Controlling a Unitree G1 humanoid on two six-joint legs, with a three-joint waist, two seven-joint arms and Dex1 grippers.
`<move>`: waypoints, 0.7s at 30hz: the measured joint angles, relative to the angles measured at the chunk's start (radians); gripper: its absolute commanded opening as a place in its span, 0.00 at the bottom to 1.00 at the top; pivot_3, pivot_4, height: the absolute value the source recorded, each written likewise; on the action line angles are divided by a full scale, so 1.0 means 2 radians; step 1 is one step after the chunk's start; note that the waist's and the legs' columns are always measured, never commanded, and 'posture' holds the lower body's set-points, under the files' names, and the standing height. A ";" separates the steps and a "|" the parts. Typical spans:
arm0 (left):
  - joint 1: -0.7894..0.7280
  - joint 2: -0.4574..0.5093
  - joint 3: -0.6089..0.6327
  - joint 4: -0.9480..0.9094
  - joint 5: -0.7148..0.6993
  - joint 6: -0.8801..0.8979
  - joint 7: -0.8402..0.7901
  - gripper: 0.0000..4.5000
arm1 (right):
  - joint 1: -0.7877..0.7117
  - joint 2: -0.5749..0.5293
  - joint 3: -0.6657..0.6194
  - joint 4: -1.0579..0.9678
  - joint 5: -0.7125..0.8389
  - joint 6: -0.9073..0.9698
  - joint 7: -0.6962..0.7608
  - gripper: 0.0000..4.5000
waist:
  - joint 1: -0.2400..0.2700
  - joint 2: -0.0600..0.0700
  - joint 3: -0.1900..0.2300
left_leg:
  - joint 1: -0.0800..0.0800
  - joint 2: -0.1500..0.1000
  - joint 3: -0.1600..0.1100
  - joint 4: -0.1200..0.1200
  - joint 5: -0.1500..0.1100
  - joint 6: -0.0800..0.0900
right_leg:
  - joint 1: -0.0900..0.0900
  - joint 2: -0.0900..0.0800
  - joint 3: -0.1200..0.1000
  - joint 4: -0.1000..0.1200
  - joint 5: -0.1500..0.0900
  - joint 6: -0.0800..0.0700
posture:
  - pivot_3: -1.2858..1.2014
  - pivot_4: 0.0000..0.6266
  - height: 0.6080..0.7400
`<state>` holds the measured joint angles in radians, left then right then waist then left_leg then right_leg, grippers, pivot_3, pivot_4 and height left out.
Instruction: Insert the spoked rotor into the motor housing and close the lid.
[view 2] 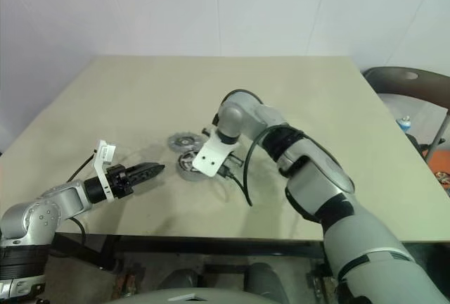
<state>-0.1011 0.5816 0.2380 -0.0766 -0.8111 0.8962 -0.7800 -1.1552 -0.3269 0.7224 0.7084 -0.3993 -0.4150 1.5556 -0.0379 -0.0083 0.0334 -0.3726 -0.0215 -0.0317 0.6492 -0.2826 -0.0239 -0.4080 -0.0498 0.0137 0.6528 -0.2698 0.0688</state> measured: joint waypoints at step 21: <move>-0.036 -0.008 -0.032 0.050 0.031 -0.016 -0.023 0.54 | -0.001 0.041 0.068 -0.131 0.132 0.671 0.007 0.02 | -0.011 -0.001 -0.001 | 0.001 0.001 0.000 -0.001 0.000 0.000 | -0.001 0.001 0.001 0.001 0.001 -0.002 | 0.52 0.00 1.00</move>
<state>-0.1731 0.5653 0.1747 0.0240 -0.7490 0.8639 -0.8260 -1.1570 -0.2454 0.8591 0.4470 -0.1351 0.9275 1.5701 -0.0604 -0.0111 0.0309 -0.3704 -0.0204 -0.0322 0.6475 -0.2826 -0.0244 -0.4102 -0.0475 0.0160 0.6544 -0.2680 0.0655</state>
